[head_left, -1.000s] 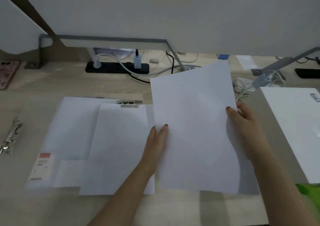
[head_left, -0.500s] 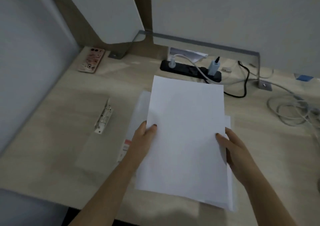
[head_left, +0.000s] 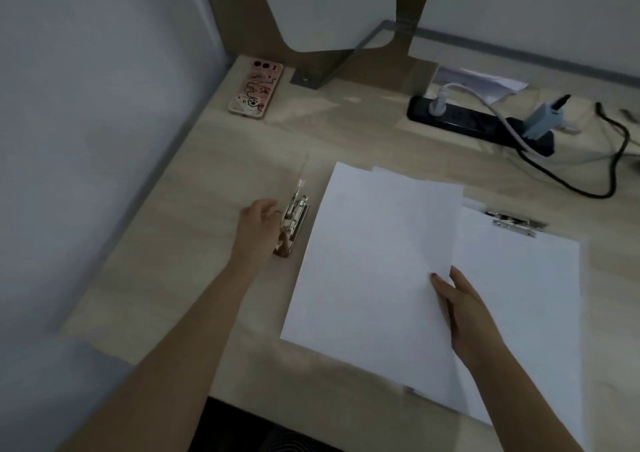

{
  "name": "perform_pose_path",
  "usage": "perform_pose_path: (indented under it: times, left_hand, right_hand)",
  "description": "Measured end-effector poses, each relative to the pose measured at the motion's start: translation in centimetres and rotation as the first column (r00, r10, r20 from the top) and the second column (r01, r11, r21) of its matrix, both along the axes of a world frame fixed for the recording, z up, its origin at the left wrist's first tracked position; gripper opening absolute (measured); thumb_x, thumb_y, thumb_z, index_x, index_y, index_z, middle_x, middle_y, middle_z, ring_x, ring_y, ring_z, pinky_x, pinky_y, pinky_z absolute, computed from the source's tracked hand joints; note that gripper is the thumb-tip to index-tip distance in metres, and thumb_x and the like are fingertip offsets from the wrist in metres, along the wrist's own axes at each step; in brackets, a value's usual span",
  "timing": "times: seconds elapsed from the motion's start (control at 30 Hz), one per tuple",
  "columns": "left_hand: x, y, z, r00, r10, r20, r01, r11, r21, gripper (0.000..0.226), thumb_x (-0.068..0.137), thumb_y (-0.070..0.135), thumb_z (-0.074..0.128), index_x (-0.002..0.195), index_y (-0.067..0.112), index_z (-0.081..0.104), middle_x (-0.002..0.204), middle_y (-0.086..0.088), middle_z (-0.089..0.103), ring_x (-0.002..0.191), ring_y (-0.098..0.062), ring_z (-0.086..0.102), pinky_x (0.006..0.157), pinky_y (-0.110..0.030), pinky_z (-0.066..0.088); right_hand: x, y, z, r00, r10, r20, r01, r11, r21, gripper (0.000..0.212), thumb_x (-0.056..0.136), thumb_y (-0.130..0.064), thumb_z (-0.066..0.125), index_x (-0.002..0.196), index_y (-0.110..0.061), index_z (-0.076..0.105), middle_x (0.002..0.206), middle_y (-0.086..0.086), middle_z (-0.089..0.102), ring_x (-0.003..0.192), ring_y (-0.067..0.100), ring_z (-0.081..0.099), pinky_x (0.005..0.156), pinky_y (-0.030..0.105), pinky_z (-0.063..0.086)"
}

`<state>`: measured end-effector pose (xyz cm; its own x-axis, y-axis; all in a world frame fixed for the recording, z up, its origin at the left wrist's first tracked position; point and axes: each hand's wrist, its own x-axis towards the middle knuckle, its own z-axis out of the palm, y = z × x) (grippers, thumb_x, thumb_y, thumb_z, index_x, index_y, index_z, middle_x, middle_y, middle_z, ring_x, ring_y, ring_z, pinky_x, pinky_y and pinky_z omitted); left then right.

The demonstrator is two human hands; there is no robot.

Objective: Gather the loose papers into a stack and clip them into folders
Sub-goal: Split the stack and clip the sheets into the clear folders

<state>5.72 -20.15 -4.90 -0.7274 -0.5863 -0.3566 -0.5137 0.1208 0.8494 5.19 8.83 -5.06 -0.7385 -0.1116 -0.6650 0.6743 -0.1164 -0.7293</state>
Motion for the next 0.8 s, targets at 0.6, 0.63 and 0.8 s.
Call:
perform_pose_path:
  times: [0.6, 0.63, 0.8]
  left_hand:
    - [-2.0, -2.1, 0.9, 0.955, -0.294, 0.035, 0.258, 0.884, 0.389, 0.021, 0.095, 0.021, 0.041, 0.102, 0.025, 0.060, 0.080, 0.007, 0.055, 0.066, -0.006, 0.052, 0.055, -0.017, 0.043]
    - [-1.9, -2.2, 1.0, 0.956, -0.291, 0.032, 0.254, 0.877, 0.407, 0.018, 0.094, 0.024, 0.041, 0.093, 0.027, 0.059, 0.080, 0.007, 0.055, 0.067, -0.007, 0.053, 0.057, -0.019, 0.043]
    - [-1.5, -2.5, 0.6, 0.966, -0.247, 0.080, 0.181, 0.862, 0.474, 0.034, 0.096, 0.043, 0.035, 0.113, 0.026, 0.058, 0.093, 0.012, 0.062, 0.081, -0.004, 0.059, 0.070, -0.026, 0.047]
  right_hand:
    - [-1.1, -4.5, -2.3, 0.997, 0.045, -0.059, -0.025, 0.952, 0.306, 0.030, 0.094, -0.025, 0.050, 0.124, -0.029, 0.050, 0.120, -0.005, 0.056, 0.110, 0.022, 0.053, 0.092, 0.038, 0.042]
    - [-1.1, -4.4, -2.4, 0.996, 0.055, -0.064, -0.033, 0.953, 0.302, 0.024, 0.094, -0.024, 0.050, 0.117, -0.031, 0.052, 0.117, -0.005, 0.057, 0.111, 0.023, 0.053, 0.095, 0.041, 0.042]
    - [-0.5, -4.1, -2.3, 0.997, 0.067, -0.042, -0.050, 0.948, 0.314, 0.040, 0.092, -0.028, 0.053, 0.132, -0.027, 0.048, 0.130, -0.003, 0.055, 0.119, 0.022, 0.051, 0.104, 0.043, 0.040]
